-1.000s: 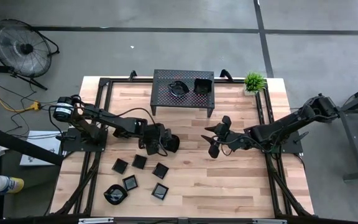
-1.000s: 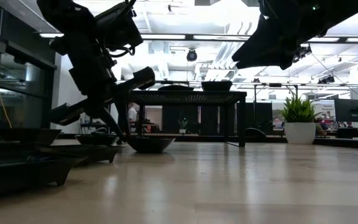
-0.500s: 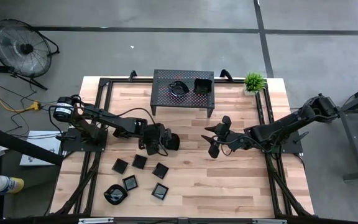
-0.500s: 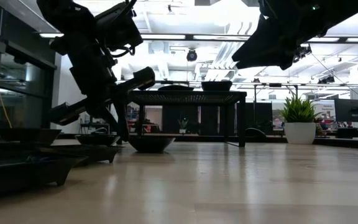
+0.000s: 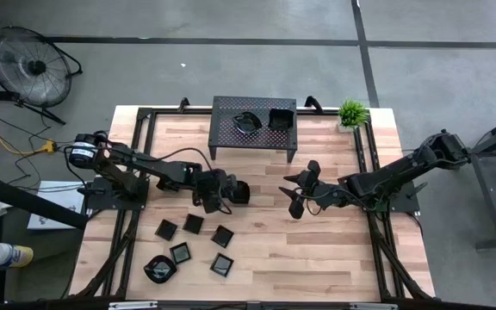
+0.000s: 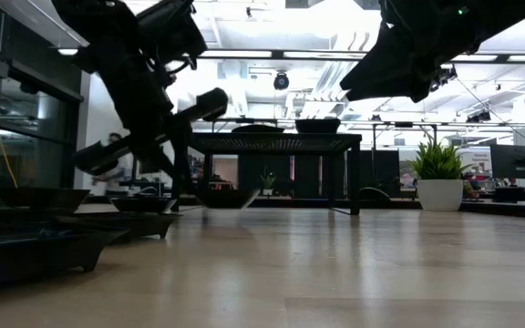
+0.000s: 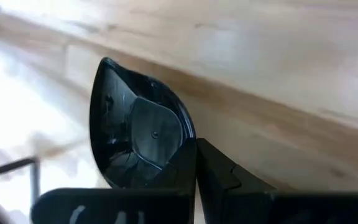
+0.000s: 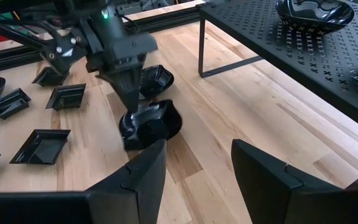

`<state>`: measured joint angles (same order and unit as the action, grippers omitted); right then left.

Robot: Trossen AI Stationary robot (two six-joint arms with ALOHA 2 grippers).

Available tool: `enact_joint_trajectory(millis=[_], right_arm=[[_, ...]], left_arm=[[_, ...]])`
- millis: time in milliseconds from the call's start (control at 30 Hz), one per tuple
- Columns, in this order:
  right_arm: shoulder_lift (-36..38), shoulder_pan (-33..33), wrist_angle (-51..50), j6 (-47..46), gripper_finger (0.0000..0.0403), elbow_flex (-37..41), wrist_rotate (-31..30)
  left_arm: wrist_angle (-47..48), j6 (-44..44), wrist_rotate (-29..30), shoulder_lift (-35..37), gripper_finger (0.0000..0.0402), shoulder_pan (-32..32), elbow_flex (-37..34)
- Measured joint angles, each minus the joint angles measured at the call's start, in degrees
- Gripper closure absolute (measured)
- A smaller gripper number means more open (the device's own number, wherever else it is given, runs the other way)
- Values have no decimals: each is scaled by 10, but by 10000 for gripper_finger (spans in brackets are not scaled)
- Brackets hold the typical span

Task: Pick & Place Mini shaped plates
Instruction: Stack the top right black leaf shaped plate on top of the black leaf shaped plates on the shelf

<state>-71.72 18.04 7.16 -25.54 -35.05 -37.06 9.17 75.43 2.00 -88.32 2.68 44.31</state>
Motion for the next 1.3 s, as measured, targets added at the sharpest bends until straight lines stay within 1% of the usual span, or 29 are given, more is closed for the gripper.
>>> enact_joint_trajectory(millis=[200,333,600,700,800,900,1033,1167,1300], right_arm=[[0,0,0,-2,226,0,0],[0,0,0,-2,226,0,0],[0,0,4,-2,226,0,0],[0,0,5,-2,226,0,0],[0,0,5,-2,226,0,0],[0,0,5,-2,226,0,0],[0,0,5,-2,226,0,0],[0,0,5,-2,226,0,0],[0,0,5,-1,226,0,0]], left_arm=[[20,-45,44,37,401,0,0],[37,-80,60,65,401,0,0],[74,-84,91,117,401,-1,3],[115,-84,96,124,401,-1,30],[154,-83,121,124,401,0,67],[174,-78,140,124,401,-1,100],[202,-63,137,124,401,-20,140],[225,-42,132,124,401,-59,176],[227,-20,89,124,401,-108,207]])
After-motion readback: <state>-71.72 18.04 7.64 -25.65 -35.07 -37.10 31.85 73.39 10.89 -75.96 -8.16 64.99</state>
